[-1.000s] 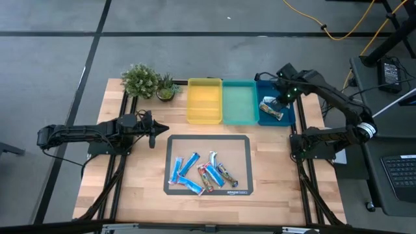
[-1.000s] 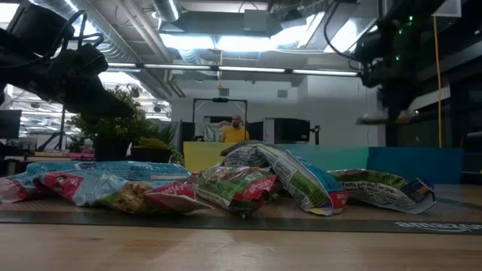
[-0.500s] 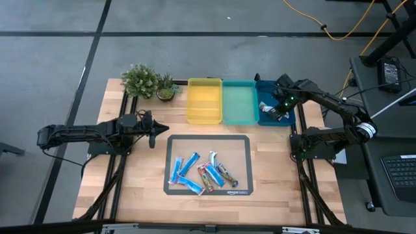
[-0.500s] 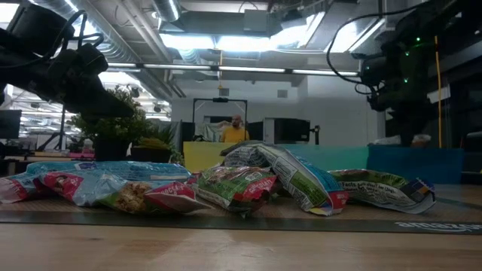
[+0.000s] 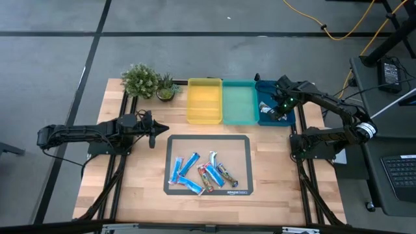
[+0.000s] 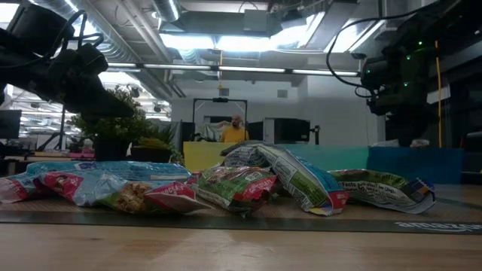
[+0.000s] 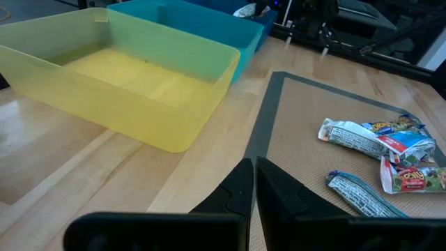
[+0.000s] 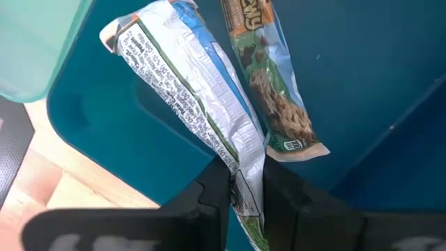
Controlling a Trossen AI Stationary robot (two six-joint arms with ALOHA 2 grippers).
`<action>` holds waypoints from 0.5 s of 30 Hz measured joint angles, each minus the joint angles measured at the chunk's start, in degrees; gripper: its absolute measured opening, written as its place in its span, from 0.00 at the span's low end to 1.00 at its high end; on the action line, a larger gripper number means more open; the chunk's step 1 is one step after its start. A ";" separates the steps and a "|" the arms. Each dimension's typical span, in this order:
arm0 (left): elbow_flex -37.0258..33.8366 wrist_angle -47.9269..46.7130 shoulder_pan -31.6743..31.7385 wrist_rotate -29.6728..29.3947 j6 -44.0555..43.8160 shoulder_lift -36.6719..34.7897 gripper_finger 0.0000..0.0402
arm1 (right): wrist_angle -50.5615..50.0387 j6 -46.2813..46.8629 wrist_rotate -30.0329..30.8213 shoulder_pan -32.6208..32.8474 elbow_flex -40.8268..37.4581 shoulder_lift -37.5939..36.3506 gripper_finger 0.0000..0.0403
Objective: Pick and place Granola Bars by type
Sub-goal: Put the yellow granola bar into blue bin
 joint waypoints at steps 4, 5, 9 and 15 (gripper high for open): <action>0.02 0.00 0.00 0.00 0.00 0.00 0.03 | 0.00 -0.09 0.00 0.00 0.00 0.00 0.17; 0.02 0.00 -0.01 0.00 0.01 0.00 0.03 | 0.00 -0.14 0.00 0.00 0.00 0.00 0.17; 0.02 0.00 -0.02 0.00 0.00 -0.02 0.03 | 0.00 -0.18 -0.02 0.00 0.00 0.00 0.17; 0.00 0.00 0.00 0.00 0.00 0.00 0.02 | 0.35 -0.86 -1.37 0.02 0.02 0.00 0.29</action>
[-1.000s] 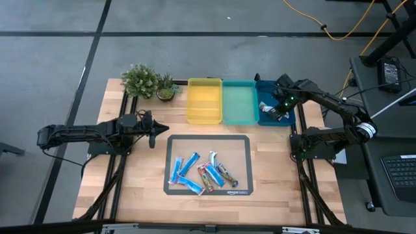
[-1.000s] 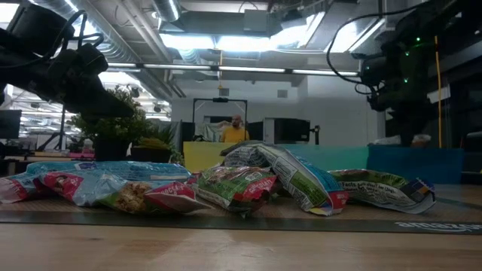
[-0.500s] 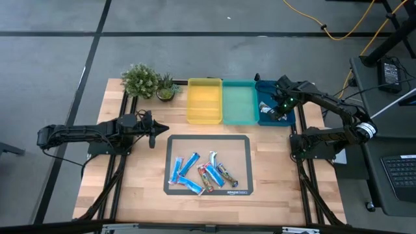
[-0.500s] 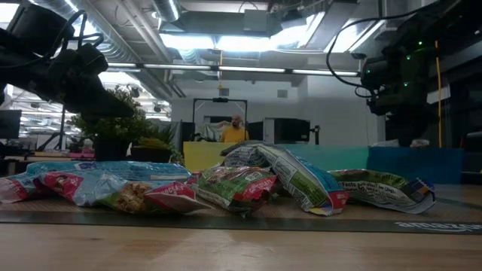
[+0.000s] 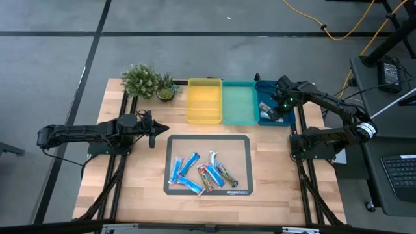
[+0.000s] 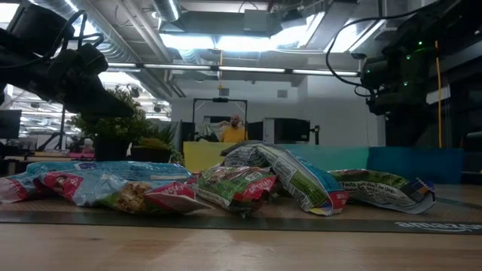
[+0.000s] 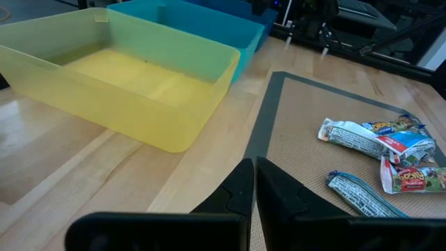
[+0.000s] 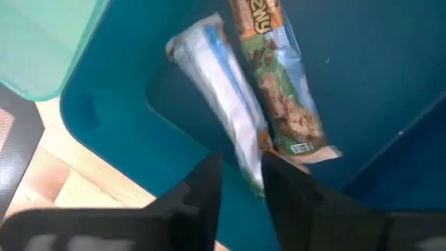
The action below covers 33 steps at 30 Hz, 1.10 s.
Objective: Pick and place Granola Bars by type
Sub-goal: Put the yellow granola bar into blue bin, then put the blue granola bar into green bin
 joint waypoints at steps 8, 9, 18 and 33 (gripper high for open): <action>0.01 0.00 -0.02 0.00 0.00 -0.01 0.03 | -0.66 0.66 -1.12 0.80 0.84 -0.09 0.46; 0.00 0.00 0.00 0.00 0.00 0.00 0.03 | -1.15 0.53 -2.37 1.44 1.51 -0.09 0.47; 0.02 0.00 0.00 0.00 0.02 0.00 0.03 | -5.05 -2.34 -8.64 16.04 12.11 -0.15 0.39; 0.01 0.00 -0.02 0.00 0.00 -0.02 0.03 | -4.28 -15.75 -6.00 39.59 25.22 -0.17 0.36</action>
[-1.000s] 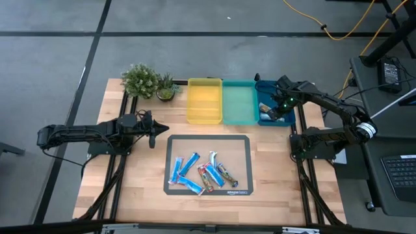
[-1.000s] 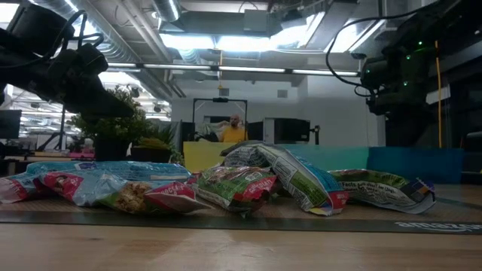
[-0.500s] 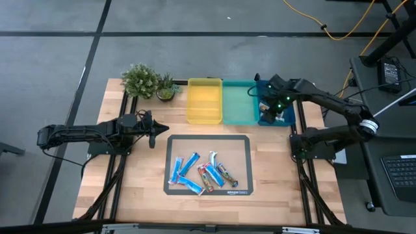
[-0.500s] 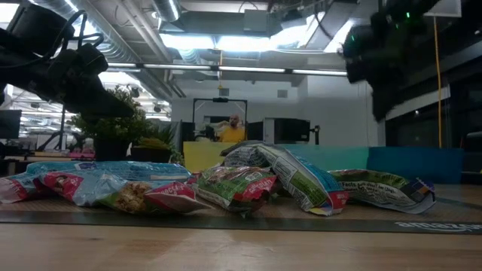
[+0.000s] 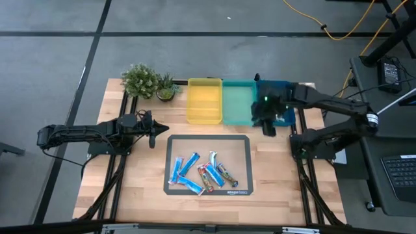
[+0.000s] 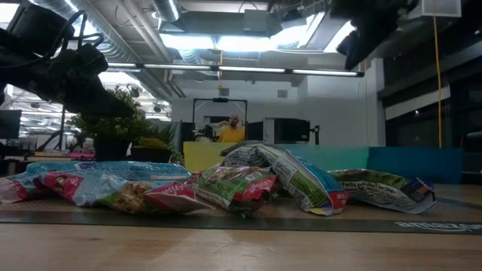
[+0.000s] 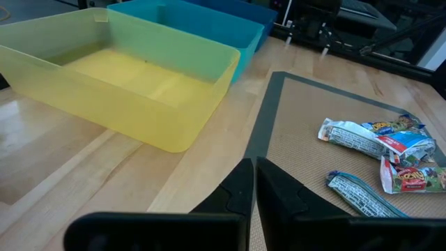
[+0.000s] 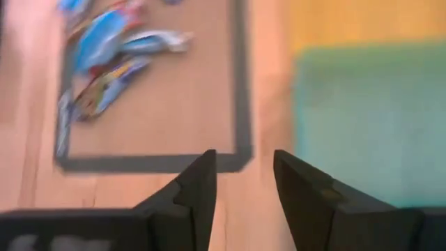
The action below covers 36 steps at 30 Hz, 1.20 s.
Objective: Pick and place Granola Bars by type
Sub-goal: Put the blue granola bar into green bin
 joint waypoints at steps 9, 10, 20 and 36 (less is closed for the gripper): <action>0.00 0.00 0.01 0.00 0.00 0.01 0.03 | 1.94 -7.21 -4.76 11.16 -5.01 0.00 0.36; -0.01 0.00 0.00 0.00 0.00 0.02 0.03 | 2.59 -6.73 -6.52 11.69 -5.76 0.01 0.36; 0.01 0.00 0.01 0.00 0.00 0.01 0.02 | 6.01 -15.25 -7.97 19.85 -8.19 0.02 0.36; 0.01 0.01 0.02 0.00 0.01 0.01 0.03 | 11.58 -21.82 6.07 31.97 4.16 7.43 0.41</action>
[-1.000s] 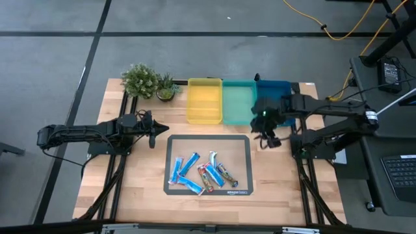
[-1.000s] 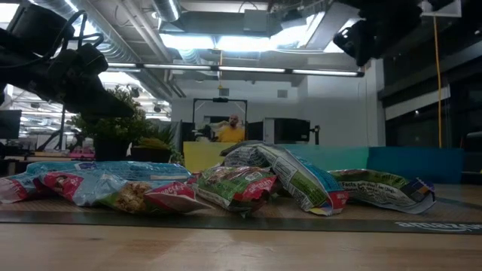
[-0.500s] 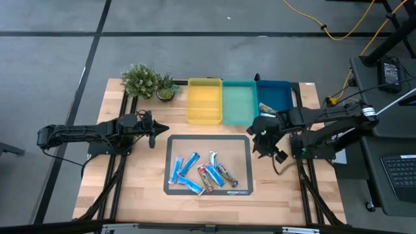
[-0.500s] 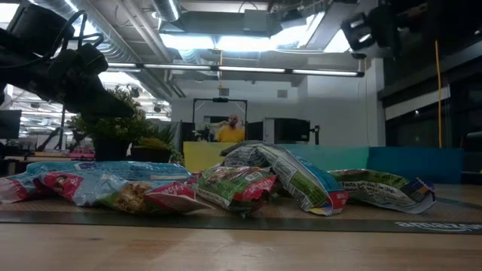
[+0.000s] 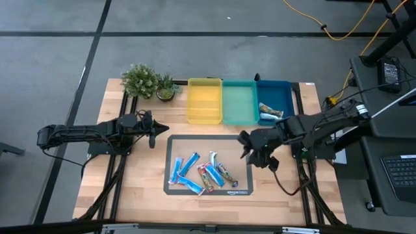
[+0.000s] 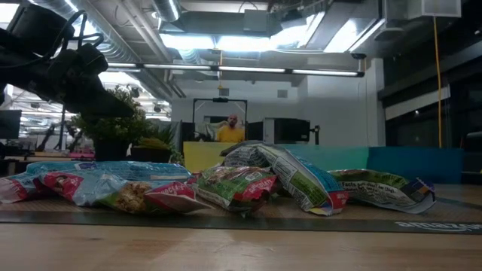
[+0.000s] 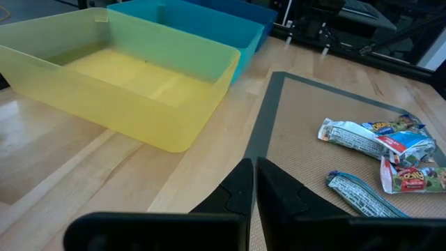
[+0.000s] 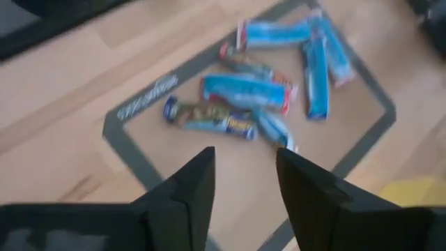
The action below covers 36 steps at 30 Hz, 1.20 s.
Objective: Pick and place Granola Bars by type
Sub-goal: Put the blue granola bar into green bin
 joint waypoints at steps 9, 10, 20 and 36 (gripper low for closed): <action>0.00 -0.01 -0.01 0.00 -0.01 0.01 0.02 | -3.53 -15.01 0.97 0.05 6.52 8.92 0.69; 0.01 -0.01 0.00 0.00 -0.01 0.01 0.02 | -3.97 -17.19 1.59 0.15 6.52 9.75 0.72; 0.00 0.00 -0.01 0.00 -0.01 0.01 0.03 | -3.89 -30.34 4.02 0.26 6.49 20.33 0.74; 0.01 0.00 -0.01 0.00 0.01 0.00 0.02 | 0.71 -30.81 1.79 1.93 6.45 32.33 0.63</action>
